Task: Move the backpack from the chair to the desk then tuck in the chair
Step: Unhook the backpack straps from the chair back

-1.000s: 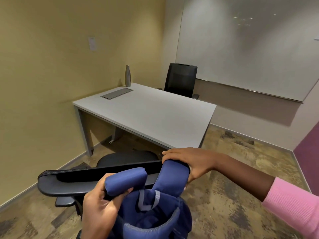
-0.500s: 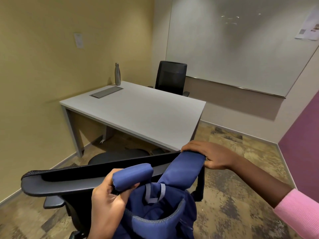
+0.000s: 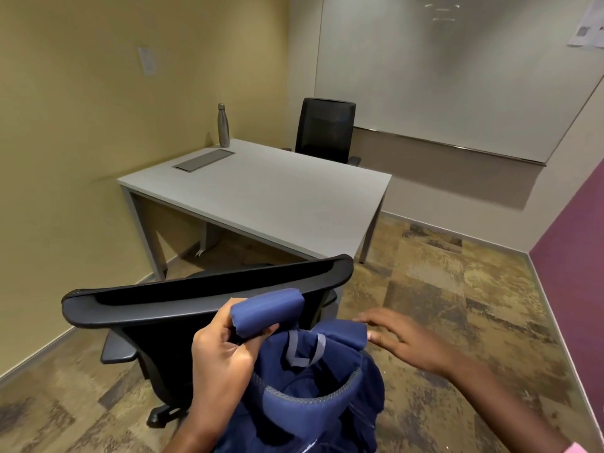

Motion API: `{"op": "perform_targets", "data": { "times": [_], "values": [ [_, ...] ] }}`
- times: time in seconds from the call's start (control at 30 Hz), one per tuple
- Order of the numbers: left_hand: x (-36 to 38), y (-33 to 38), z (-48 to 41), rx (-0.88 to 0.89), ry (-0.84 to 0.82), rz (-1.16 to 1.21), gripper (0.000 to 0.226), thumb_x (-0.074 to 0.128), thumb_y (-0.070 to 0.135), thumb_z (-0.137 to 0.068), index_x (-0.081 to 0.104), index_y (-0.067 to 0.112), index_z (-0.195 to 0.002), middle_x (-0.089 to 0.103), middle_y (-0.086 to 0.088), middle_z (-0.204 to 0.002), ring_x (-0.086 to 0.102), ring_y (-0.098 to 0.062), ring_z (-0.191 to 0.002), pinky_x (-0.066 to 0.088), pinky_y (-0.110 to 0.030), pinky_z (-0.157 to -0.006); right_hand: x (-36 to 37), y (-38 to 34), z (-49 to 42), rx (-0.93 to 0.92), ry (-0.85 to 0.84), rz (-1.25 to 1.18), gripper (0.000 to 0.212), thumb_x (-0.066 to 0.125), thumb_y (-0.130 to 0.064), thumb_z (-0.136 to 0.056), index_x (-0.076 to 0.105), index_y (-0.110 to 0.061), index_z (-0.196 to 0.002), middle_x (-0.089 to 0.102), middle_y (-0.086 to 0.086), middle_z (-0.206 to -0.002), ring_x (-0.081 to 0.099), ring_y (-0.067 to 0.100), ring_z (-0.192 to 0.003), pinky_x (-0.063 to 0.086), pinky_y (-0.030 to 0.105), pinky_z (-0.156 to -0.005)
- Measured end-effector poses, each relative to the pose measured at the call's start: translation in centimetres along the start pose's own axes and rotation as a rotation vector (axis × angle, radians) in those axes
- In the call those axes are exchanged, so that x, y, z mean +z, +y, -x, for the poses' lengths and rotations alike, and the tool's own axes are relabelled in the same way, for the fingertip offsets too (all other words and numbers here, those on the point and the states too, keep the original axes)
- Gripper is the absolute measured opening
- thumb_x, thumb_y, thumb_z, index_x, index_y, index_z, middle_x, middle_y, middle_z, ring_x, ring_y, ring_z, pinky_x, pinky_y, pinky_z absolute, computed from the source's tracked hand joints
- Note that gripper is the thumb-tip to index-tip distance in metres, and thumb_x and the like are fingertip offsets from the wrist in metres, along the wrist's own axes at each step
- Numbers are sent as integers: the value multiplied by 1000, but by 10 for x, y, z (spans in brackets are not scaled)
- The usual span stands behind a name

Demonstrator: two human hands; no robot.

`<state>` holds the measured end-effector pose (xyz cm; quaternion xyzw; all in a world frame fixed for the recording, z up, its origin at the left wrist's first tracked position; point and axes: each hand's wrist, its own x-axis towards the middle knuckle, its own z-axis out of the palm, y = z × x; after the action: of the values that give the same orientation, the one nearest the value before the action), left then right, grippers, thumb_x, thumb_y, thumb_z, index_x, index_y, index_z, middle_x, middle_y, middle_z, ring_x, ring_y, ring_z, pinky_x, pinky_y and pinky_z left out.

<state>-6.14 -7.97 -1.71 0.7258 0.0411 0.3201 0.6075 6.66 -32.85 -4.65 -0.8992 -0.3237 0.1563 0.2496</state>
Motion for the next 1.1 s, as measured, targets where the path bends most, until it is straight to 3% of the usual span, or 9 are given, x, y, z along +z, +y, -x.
{"op": "perform_targets", "data": {
  "times": [0.07, 0.13, 0.33, 0.5, 0.57, 0.63, 0.83, 1.0, 1.1],
  "values": [
    [-3, 2, 5, 11, 5, -19, 39, 72, -8, -67, 68, 28, -81, 72, 15, -80, 68, 0, -74, 49, -7, -63, 15, -8, 10, -14, -32, -168, 38, 42, -57, -87, 33, -56, -124, 38, -20, -139, 34, -15, -120, 35, 22, -102],
    [-8, 3, 8, 17, 40, -33, 38, 73, -7, -66, 66, 29, -79, 72, 15, -78, 67, 1, -71, 49, -7, -61, 26, -14, 18, -66, -51, -276, 71, 53, -72, -71, 22, -54, -133, 26, -25, -146, 27, -9, -130, 29, 28, -107],
    [-20, 11, 12, 77, 96, -60, 44, 76, -3, -64, 66, 38, -77, 71, 22, -76, 66, 5, -71, 49, -7, -63, 57, -29, 15, -94, -35, -357, 112, 80, -56, -54, 4, -54, -136, 14, -21, -150, 19, 1, -137, 24, 36, -113],
    [-32, 19, 3, 135, 165, -93, 53, 75, -8, -65, 65, 43, -75, 69, 31, -73, 64, 9, -69, 49, -4, -63, 74, -42, -1, -97, 62, -582, 81, 77, -65, -48, 41, -46, -118, 53, -16, -126, 51, -3, -115, 44, 21, -97],
    [-39, 25, -4, 172, 201, -100, 50, 75, -7, -65, 63, 40, -77, 68, 33, -73, 63, 11, -69, 48, -4, -64, 82, -48, -9, -100, 162, -665, 62, 77, -62, -53, 52, -46, -108, 64, -15, -113, 59, 2, -107, 49, 27, -92],
    [-43, 34, -10, 216, 217, -106, 50, 74, -6, -65, 63, 40, -78, 68, 35, -73, 63, 13, -70, 46, -2, -64, 87, -57, -17, -104, 255, -712, 49, 76, -51, -62, 56, -45, -106, 68, -14, -108, 62, 6, -104, 51, 32, -91],
    [-63, 54, -28, 293, 278, -99, 47, 73, -2, -68, 64, 43, -75, 66, 38, -70, 62, 15, -68, 47, -3, -62, 76, -94, -34, -158, 513, -635, 37, 66, -36, -70, 56, -58, -97, 66, -33, -94, 63, -3, -91, 50, 13, -75],
    [-82, 65, -46, 305, 350, -96, 34, 72, -1, -70, 62, 27, -86, 65, 38, -67, 61, 15, -66, 47, -4, -63, 61, -126, -40, -179, 720, -533, 27, 63, -39, -70, 59, -32, -96, 69, -11, -81, 65, 17, -80, 54, 42, -72],
    [-96, 69, -57, 306, 400, -104, 30, 71, 0, -72, 60, 16, -95, 65, 39, -66, 60, 15, -66, 48, -6, -65, 52, -146, -44, -198, 796, -465, 28, 59, -41, -69, 60, -23, -90, 70, 0, -77, 63, 23, -73, 47, 35, -61]
  ]
}}
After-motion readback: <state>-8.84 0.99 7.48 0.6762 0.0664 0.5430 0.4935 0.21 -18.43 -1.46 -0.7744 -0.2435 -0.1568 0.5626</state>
